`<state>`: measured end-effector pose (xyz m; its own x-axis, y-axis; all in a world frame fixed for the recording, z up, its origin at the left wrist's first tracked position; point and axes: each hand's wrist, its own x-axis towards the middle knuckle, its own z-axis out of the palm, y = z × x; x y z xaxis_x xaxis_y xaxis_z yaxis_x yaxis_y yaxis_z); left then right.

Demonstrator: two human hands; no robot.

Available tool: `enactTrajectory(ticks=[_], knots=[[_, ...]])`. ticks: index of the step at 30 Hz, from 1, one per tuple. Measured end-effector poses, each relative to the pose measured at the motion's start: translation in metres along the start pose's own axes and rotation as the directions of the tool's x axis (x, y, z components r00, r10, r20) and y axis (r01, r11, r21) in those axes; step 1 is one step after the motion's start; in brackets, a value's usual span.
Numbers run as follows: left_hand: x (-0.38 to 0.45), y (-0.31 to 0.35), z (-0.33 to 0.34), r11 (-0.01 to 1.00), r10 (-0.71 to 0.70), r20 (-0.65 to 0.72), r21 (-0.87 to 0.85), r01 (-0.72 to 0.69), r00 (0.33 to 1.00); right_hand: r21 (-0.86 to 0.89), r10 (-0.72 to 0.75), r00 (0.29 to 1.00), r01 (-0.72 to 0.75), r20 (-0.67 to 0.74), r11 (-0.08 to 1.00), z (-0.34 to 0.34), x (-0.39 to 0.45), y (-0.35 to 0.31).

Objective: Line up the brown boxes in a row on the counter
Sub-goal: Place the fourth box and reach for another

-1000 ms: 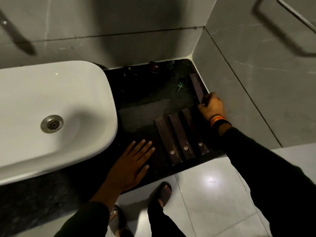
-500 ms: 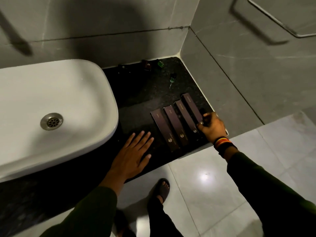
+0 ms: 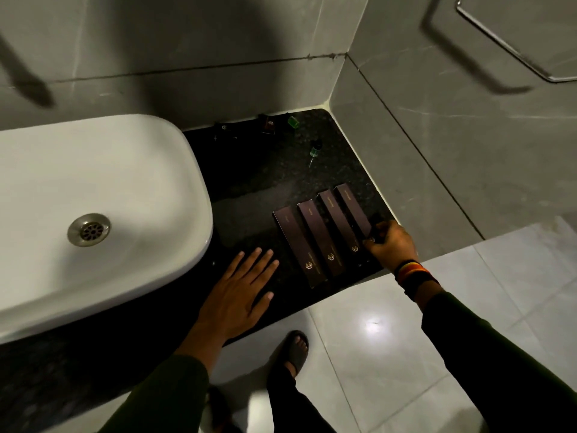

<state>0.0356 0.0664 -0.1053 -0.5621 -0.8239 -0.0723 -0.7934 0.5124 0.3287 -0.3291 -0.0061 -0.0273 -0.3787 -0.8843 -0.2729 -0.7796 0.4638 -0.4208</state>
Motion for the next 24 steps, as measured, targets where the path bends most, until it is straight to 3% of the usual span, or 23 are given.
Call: enactTrajectory(ticks=[7,12,19,24], knots=[[0.0,-0.004,0.005,1.0,0.023,-0.032,-0.02,-0.023,0.999,0.125,-0.179,0.978,0.192,-0.108,0.973,-0.02,0.052,-0.059],[0.0,-0.004,0.009,0.999,0.029,-0.056,-0.039,-0.031,0.998,0.049,-0.359,0.931,0.363,-0.066,0.931,-0.007,0.12,-0.136],[-0.003,-0.004,0.012,1.0,0.02,-0.068,-0.008,-0.021,0.998,-0.133,-0.337,0.938,0.345,0.078,0.929,0.018,0.179,-0.186],[-0.003,-0.004,0.012,1.0,0.015,-0.069,-0.002,-0.015,0.998,-0.101,-0.324,0.944,0.328,0.058,0.939,0.021,0.178,-0.176]])
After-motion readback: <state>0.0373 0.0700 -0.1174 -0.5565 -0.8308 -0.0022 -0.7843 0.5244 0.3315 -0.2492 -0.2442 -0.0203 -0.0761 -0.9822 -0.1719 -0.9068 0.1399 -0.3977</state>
